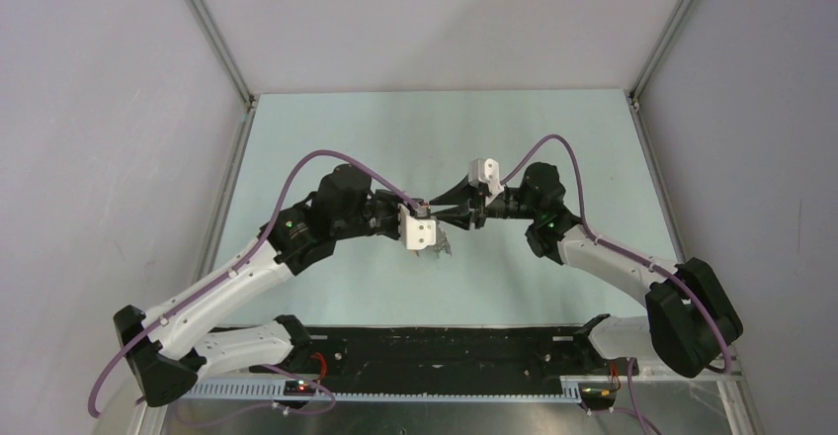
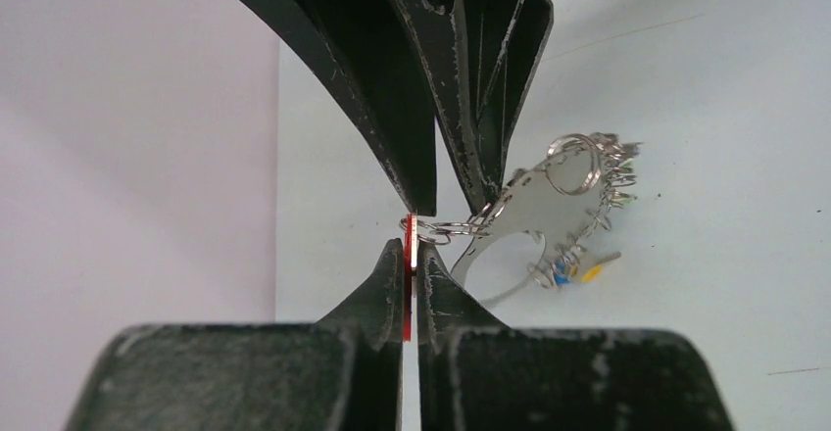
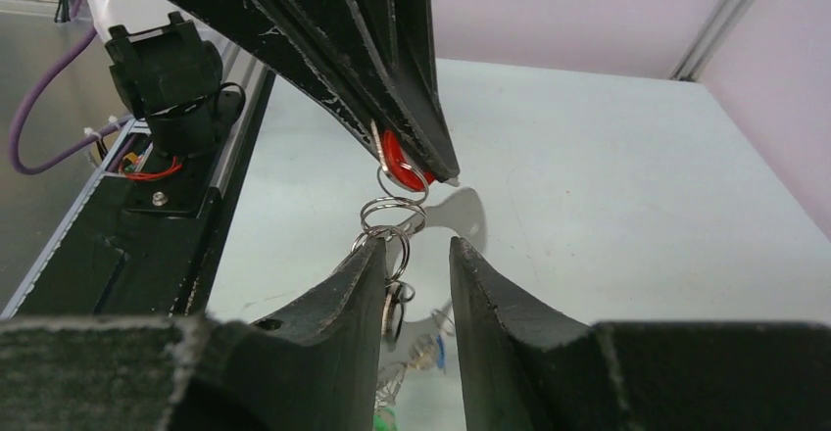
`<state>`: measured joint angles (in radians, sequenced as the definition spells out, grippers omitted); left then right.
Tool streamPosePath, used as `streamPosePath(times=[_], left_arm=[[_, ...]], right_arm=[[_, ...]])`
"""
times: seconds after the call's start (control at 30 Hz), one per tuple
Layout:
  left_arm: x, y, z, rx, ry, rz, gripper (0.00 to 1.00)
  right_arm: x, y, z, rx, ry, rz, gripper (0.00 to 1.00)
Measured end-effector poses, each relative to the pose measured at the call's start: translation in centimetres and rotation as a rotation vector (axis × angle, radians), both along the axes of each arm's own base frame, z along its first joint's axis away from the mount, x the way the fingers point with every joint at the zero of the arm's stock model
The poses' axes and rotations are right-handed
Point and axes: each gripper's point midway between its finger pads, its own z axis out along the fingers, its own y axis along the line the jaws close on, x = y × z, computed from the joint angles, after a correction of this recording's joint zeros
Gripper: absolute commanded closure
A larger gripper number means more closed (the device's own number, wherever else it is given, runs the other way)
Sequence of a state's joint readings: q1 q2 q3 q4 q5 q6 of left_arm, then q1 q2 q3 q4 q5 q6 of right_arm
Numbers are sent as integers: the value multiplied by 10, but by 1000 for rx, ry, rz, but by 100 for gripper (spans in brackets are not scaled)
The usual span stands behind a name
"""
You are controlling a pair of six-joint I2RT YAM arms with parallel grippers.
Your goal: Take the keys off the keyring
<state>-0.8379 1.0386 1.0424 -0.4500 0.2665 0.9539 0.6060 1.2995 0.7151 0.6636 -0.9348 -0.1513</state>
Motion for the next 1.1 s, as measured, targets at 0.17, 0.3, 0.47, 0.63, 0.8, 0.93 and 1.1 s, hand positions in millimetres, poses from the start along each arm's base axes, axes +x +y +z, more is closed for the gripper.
streamPosePath(times=[0.17, 0.3, 0.47, 0.63, 0.8, 0.93, 1.1], left_arm=[[-1, -1, 0, 0, -4, -9, 100], [-3, -2, 1, -3, -4, -29, 100], [-7, -4, 0, -10, -6, -53, 100], [-8, -3, 2, -16, -10, -56, 100], [-6, 0, 4, -20, -15, -46, 100], [-4, 2, 6, -24, -20, -35, 100], [1, 4, 10, -32, -38, -14, 100]], right_arm=[[-5, 2, 2, 6, -6, 26, 63], [-8, 3, 4, 16, -9, 46, 65], [-14, 4, 7, 27, -3, 82, 82], [-18, 4, 9, 30, 13, 101, 100], [-17, 2, 10, 33, 35, 99, 100], [-13, -1, 12, 40, 82, 78, 100], [-5, -8, 19, 65, 166, 46, 100]])
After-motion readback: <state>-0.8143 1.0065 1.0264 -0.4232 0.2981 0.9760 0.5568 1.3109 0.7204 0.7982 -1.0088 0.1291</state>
